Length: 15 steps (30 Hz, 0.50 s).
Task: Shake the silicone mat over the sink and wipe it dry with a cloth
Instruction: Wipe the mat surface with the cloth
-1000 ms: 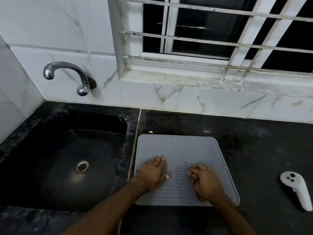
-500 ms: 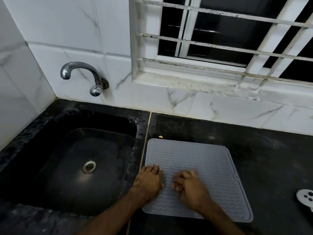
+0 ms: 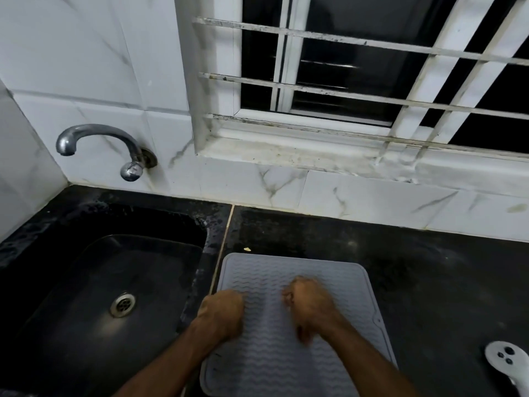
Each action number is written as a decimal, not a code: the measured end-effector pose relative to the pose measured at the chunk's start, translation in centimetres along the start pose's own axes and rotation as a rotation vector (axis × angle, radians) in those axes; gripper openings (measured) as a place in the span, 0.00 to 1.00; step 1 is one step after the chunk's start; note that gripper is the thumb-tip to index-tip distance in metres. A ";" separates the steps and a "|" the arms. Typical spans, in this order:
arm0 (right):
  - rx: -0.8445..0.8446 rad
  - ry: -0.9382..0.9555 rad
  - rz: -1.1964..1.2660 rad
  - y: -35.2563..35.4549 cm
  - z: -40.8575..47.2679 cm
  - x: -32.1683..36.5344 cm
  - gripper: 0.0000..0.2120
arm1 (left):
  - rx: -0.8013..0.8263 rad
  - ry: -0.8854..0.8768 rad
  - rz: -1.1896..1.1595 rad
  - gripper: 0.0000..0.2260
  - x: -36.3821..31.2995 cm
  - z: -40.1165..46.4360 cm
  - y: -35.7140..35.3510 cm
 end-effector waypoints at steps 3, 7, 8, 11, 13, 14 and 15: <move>-0.016 -0.012 -0.004 1.6 -0.2 -1.5 0.07 | -0.025 0.031 -0.007 0.15 0.1 -0.2 -0.1; -0.149 0.290 0.122 3.1 0.4 3.5 0.10 | -0.050 0.021 0.078 0.15 -0.7 -0.5 -1.1; -0.173 0.374 0.121 3.3 0.7 5.3 0.12 | -0.054 0.010 0.117 0.16 -0.9 -0.6 -1.4; -0.167 0.522 0.116 2.9 1.5 9.9 0.15 | -0.051 -0.011 0.137 0.20 -1.6 -1.1 -2.6; -0.089 0.540 0.071 1.2 2.0 11.6 0.17 | -0.053 -0.014 0.090 0.21 -1.7 -1.5 -3.2; -0.046 0.541 0.035 0.3 2.2 12.1 0.18 | -0.053 -0.017 0.065 0.22 -1.5 -1.6 -3.3; -0.006 0.541 0.014 -0.3 2.3 12.3 0.20 | -0.052 -0.028 0.044 0.22 -1.4 -1.6 -3.4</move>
Point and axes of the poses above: each hand's wrist, its own z-axis towards the middle knuckle, its own y-axis out of the back of the hand, x = y × z, the point moved 10 cm from there along z, towards the middle knuckle, and after that the axes turned 8 degrees about -z, right-handed, at the moved point
